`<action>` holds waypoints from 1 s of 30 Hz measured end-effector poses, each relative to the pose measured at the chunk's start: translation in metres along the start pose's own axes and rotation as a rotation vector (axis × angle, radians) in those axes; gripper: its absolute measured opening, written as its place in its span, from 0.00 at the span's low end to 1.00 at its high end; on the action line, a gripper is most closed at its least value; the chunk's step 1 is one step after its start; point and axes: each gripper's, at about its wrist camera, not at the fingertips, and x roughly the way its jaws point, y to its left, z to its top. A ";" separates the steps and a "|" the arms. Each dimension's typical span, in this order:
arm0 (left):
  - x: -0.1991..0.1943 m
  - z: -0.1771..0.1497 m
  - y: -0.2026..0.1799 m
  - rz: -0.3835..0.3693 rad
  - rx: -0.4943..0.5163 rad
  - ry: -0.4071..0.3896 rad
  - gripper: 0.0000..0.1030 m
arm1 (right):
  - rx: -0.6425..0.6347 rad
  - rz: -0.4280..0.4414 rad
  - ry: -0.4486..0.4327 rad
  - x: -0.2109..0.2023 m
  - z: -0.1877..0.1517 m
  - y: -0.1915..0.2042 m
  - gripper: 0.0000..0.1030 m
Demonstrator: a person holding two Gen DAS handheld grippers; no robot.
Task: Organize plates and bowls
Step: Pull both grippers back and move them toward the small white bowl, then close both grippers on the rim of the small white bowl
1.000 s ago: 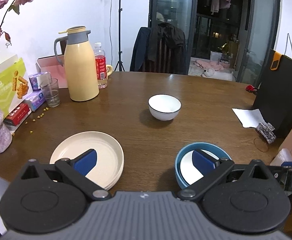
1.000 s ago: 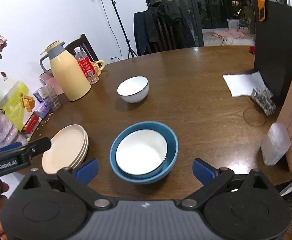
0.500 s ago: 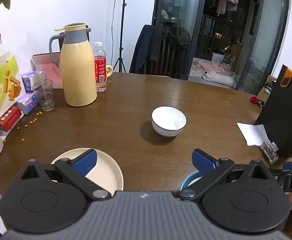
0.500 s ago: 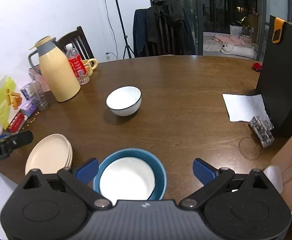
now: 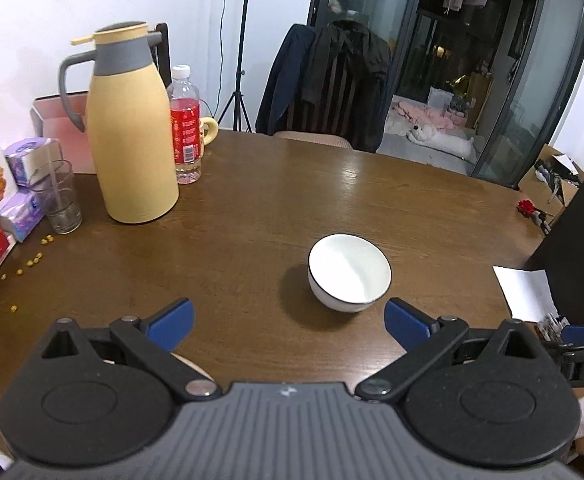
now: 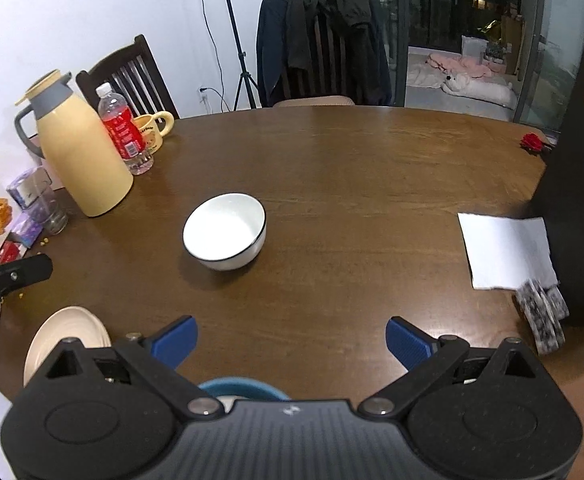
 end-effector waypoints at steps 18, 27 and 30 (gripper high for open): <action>0.108 0.043 -0.002 0.007 -0.035 0.150 1.00 | -0.051 -0.010 0.125 0.099 0.067 0.007 0.98; 0.160 0.049 0.001 0.031 -0.072 0.224 1.00 | -0.044 -0.001 0.188 0.150 0.088 0.009 0.95; 0.177 0.049 0.001 0.040 -0.075 0.251 1.00 | -0.048 0.003 0.209 0.168 0.095 0.013 0.90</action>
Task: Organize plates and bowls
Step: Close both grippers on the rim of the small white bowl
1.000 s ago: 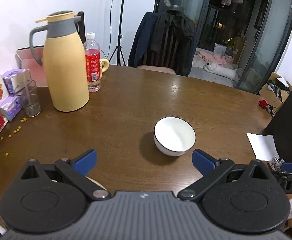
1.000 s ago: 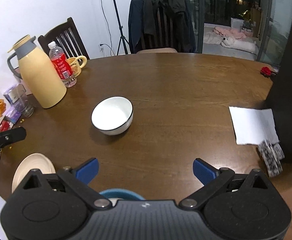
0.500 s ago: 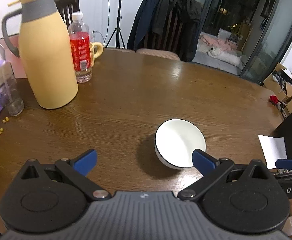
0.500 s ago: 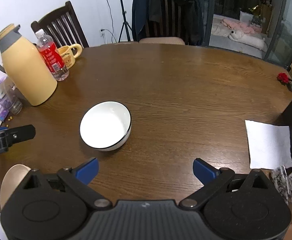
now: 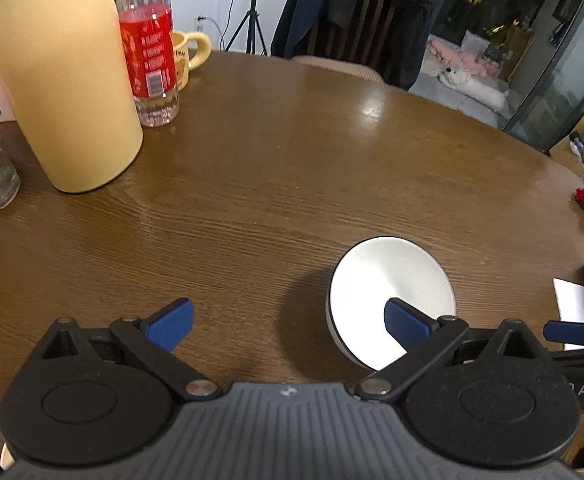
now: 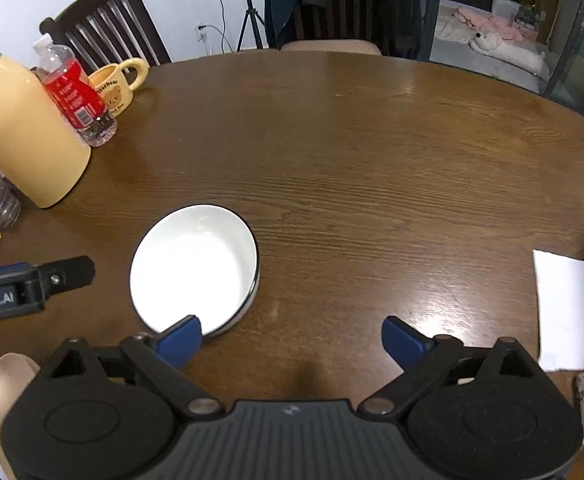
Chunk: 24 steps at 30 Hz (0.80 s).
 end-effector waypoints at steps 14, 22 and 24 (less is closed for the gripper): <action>0.047 0.008 -0.002 -0.039 0.011 0.100 0.72 | -0.015 0.017 0.083 0.054 0.028 0.014 0.45; 0.063 0.009 -0.008 -0.074 0.026 0.137 0.45 | 0.011 0.044 0.094 0.070 0.033 0.013 0.27; 0.065 0.009 -0.009 -0.082 0.029 0.141 0.39 | 0.014 0.049 0.094 0.072 0.033 0.014 0.23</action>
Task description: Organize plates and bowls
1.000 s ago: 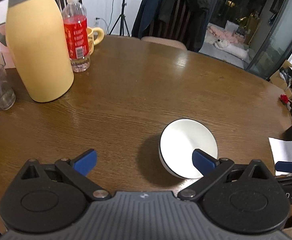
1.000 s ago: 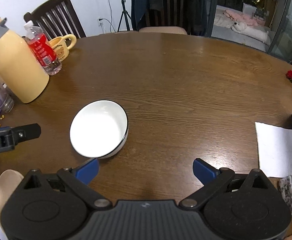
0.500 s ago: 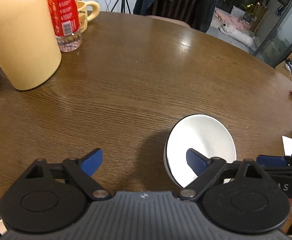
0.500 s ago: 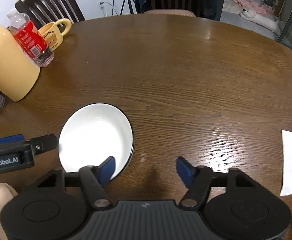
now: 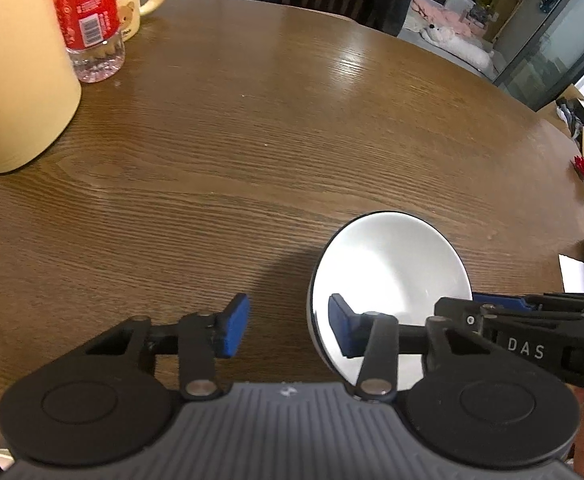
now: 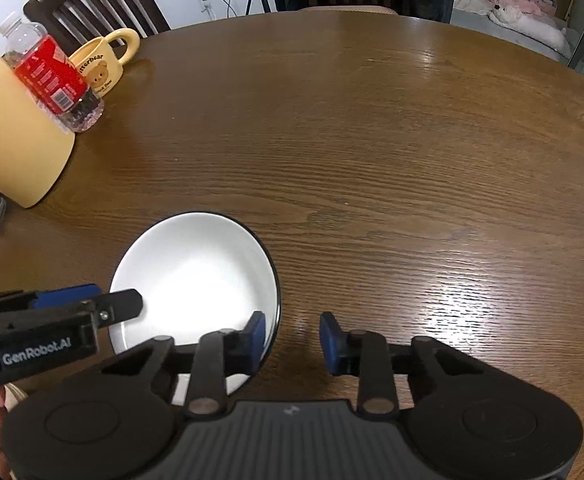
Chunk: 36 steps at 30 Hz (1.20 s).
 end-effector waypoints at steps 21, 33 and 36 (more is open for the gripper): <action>0.010 0.005 -0.003 -0.040 0.050 0.015 0.07 | 0.007 0.001 -0.023 0.003 -0.001 0.010 0.07; -0.002 -0.002 -0.004 -0.024 0.074 -0.001 0.07 | -0.044 -0.013 -0.046 -0.007 -0.012 0.020 0.07; -0.008 -0.003 -0.005 -0.024 0.073 -0.011 0.07 | -0.058 -0.019 -0.054 -0.012 -0.013 0.024 0.07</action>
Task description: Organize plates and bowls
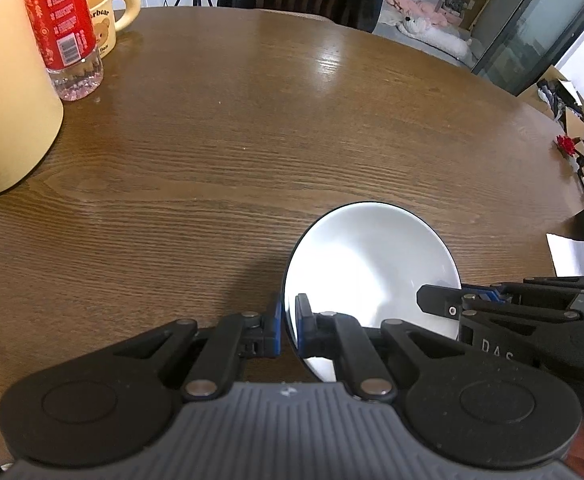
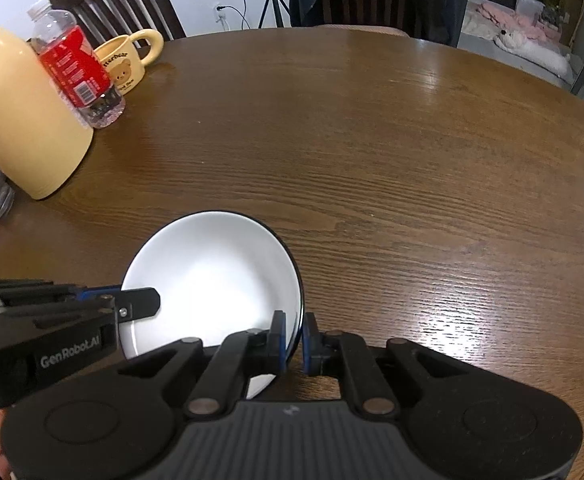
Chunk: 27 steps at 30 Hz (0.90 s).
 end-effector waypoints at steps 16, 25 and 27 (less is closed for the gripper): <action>-0.036 -0.013 -0.006 0.016 0.006 -0.054 0.07 | -0.036 0.005 -0.045 -0.035 -0.015 0.010 0.08; -0.055 -0.027 -0.010 0.014 0.008 -0.076 0.07 | -0.040 0.003 -0.066 -0.054 -0.028 0.014 0.08; -0.059 -0.030 -0.010 0.013 0.008 -0.081 0.07 | -0.042 0.002 -0.071 -0.058 -0.032 0.016 0.08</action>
